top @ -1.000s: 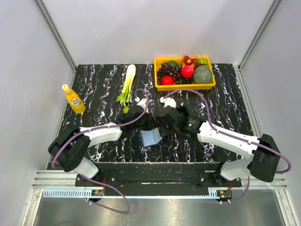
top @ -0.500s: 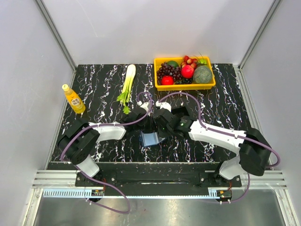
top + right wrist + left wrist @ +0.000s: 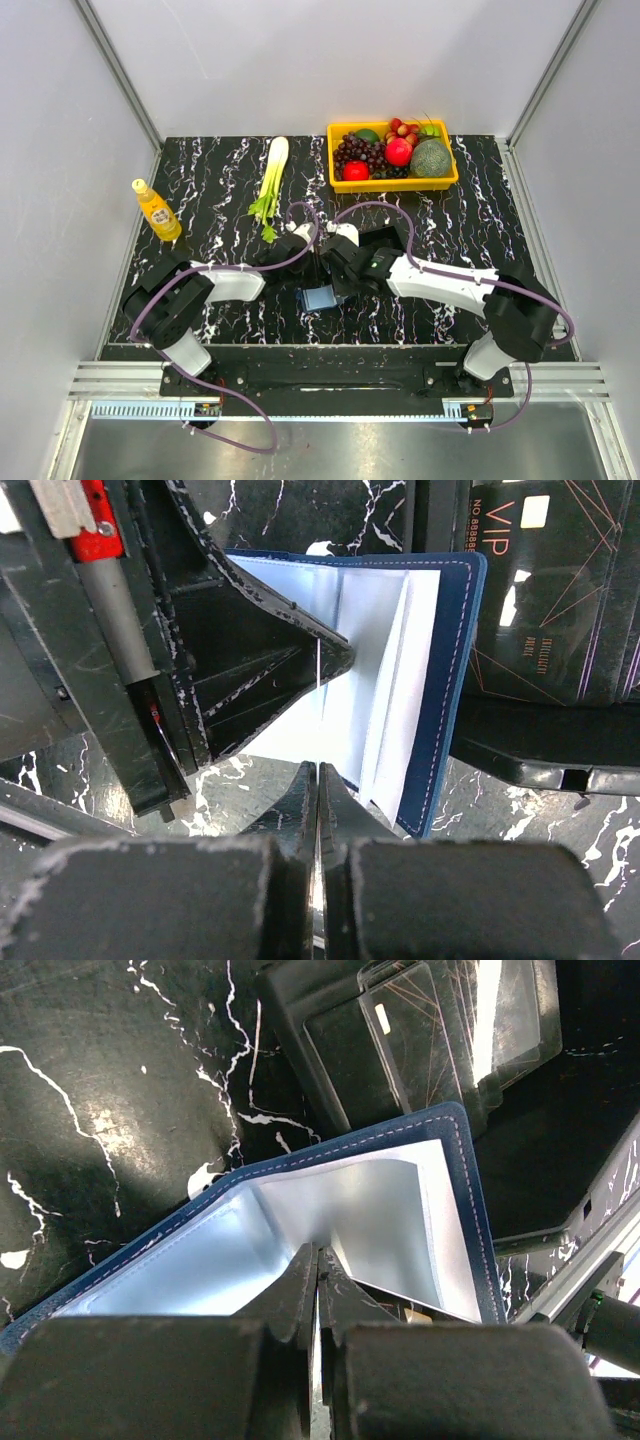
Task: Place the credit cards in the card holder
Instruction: Insert the credit card into the card holder.
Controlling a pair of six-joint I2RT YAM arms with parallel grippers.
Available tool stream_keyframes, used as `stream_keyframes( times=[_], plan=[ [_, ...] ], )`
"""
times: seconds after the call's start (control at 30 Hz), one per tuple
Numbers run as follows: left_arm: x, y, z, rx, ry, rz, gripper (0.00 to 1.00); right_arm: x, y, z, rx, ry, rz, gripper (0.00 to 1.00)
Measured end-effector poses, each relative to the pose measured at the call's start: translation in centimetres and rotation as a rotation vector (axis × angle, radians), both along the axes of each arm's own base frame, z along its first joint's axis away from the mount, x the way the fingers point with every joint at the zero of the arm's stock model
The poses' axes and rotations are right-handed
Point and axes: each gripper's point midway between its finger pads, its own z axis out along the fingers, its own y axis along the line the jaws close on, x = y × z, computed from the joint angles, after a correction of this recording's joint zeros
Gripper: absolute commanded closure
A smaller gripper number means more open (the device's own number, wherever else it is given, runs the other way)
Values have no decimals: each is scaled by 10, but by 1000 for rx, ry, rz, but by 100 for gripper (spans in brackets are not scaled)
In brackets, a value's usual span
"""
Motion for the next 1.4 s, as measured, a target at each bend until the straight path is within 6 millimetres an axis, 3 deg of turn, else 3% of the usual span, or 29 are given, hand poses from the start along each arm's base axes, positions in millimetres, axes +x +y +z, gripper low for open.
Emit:
stream_keyframes(
  times=[0.23, 0.6, 1.0, 1.4],
  plan=[
    [2, 3, -1, 11, -5, 15, 100, 3, -3, -4, -23, -11, -14, 100],
    [-3, 18, 16, 33, -53, 28, 99, 11, -7, -21, -88, -16, -43, 100],
    [-19, 41, -4, 104, -10, 55, 100, 17, 16, -24, 20, 19, 7, 100],
    [-20, 43, -6, 101, -11, 68, 100, 33, -3, -30, 102, 63, 47, 100]
  ],
)
